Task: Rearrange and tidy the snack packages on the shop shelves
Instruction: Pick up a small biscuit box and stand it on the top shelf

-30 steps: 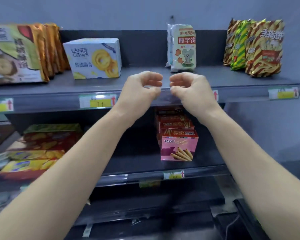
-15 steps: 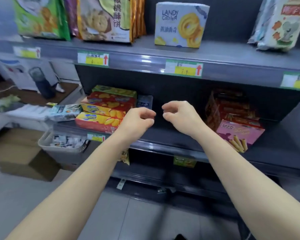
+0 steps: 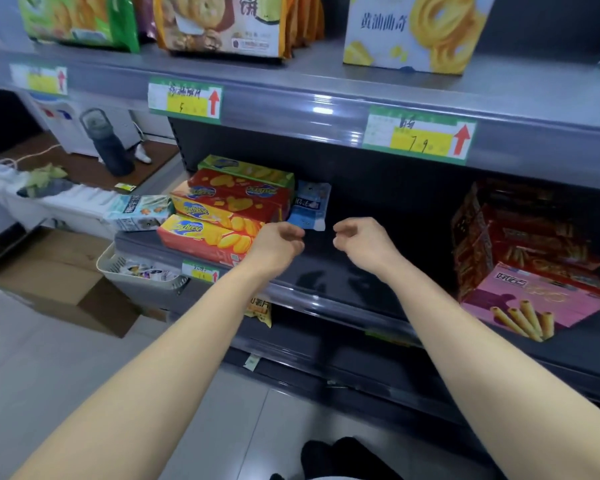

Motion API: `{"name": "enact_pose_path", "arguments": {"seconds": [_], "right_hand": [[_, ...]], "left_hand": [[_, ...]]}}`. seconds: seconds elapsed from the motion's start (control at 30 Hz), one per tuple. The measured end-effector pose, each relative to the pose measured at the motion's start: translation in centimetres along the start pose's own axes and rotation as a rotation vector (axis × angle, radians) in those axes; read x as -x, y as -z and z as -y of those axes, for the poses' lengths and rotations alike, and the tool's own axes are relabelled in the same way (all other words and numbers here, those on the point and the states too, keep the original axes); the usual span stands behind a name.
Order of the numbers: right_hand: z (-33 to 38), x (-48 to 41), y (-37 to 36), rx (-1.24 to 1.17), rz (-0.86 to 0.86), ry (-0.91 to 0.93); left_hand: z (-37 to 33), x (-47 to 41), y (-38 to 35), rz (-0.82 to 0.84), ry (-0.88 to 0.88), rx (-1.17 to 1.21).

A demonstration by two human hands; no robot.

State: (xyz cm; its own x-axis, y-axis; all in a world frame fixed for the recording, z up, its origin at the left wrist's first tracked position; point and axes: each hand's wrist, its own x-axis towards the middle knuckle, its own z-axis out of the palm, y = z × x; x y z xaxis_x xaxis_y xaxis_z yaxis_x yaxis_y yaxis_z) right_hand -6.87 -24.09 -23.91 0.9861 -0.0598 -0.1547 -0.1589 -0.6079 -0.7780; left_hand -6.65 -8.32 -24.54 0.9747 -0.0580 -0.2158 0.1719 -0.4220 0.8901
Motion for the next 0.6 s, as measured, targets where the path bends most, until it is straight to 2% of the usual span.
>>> {"name": "enact_pose_path", "arguments": {"seconds": [0.27,0.37,0.6], "right_hand": [[-1.6,-5.8,-0.8,0.031,0.112,-0.084],[-1.9,-7.4,-1.4,0.009,0.103,-0.084],[-2.8,-10.9,-4.3,-0.233,0.097,-0.124]], "left_hand": [[0.5,-6.5,-2.4,-0.045,0.086,-0.046],[0.8,-8.8,-2.8,-0.048,0.072,-0.073],[2.0,-12.3,-4.3,0.061,0.037,-0.205]]}}
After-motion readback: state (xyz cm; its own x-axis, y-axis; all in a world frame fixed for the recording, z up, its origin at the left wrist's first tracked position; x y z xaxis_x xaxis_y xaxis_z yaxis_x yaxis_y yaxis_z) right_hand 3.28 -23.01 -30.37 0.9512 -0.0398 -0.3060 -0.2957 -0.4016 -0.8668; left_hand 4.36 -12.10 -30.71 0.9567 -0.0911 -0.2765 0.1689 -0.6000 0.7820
